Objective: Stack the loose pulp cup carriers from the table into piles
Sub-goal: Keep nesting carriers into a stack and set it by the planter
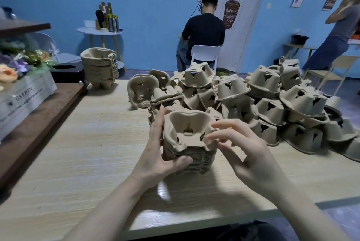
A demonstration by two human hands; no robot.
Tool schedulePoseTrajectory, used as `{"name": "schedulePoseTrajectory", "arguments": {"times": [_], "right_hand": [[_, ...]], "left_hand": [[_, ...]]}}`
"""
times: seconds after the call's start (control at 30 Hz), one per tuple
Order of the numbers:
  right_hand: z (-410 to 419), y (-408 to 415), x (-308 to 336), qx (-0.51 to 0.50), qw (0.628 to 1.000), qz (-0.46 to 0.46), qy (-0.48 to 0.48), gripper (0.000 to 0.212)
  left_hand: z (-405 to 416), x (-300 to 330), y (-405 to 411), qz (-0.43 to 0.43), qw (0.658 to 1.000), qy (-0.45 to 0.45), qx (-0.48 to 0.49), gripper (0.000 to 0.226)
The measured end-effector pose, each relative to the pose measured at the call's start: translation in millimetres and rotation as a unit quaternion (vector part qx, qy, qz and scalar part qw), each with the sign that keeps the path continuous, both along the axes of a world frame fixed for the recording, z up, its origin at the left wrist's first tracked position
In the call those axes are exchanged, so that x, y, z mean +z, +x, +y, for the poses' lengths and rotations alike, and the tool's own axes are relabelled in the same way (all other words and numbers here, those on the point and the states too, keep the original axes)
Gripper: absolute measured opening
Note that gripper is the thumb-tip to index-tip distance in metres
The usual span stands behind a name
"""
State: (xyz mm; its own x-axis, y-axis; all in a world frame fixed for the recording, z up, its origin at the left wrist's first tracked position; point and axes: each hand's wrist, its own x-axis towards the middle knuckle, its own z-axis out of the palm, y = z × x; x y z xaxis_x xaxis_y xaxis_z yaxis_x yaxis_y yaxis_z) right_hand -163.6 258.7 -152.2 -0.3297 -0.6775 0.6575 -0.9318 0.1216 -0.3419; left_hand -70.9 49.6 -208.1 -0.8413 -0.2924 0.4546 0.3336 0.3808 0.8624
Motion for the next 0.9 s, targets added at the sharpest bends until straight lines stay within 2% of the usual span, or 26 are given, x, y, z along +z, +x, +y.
{"name": "schedulePoseTrajectory", "arguments": {"times": [0.23, 0.4, 0.53, 0.6, 0.7, 0.77, 0.83, 0.9], "right_hand": [[8, 3, -11, 0.028, 0.992, -0.115, 0.039, 0.029], [2, -10, -20, 0.040, 0.993, -0.110, 0.021, 0.028], [5, -19, -15, 0.057, 0.989, -0.129, 0.036, 0.022], [8, -24, -6, 0.061, 0.985, -0.159, 0.029, 0.022], [11, -50, 11, 0.003, 0.985, -0.167, -0.045, 0.026], [13, -80, 20, -0.066, 0.987, -0.123, -0.077, 0.024], [13, -112, 28, -0.148, 0.985, -0.064, -0.069, 0.036], [12, -139, 34, -0.218, 0.975, -0.014, -0.035, 0.037]], "left_hand": [[-3, 8, -1, -0.016, 0.999, -0.011, -0.029, 0.125], [-7, 19, -12, -0.024, 0.998, -0.054, -0.036, 0.108], [-5, 18, -24, 0.021, 0.995, -0.094, -0.012, 0.096], [-1, 14, -26, 0.036, 0.996, -0.079, -0.002, 0.095], [4, 6, -26, 0.045, 0.998, -0.037, -0.003, 0.101], [4, 2, -23, 0.043, 0.999, -0.022, -0.005, 0.104], [1, 1, -22, 0.040, 0.999, -0.010, -0.001, 0.102], [-1, 0, -23, 0.043, 0.999, -0.018, -0.001, 0.101]]}}
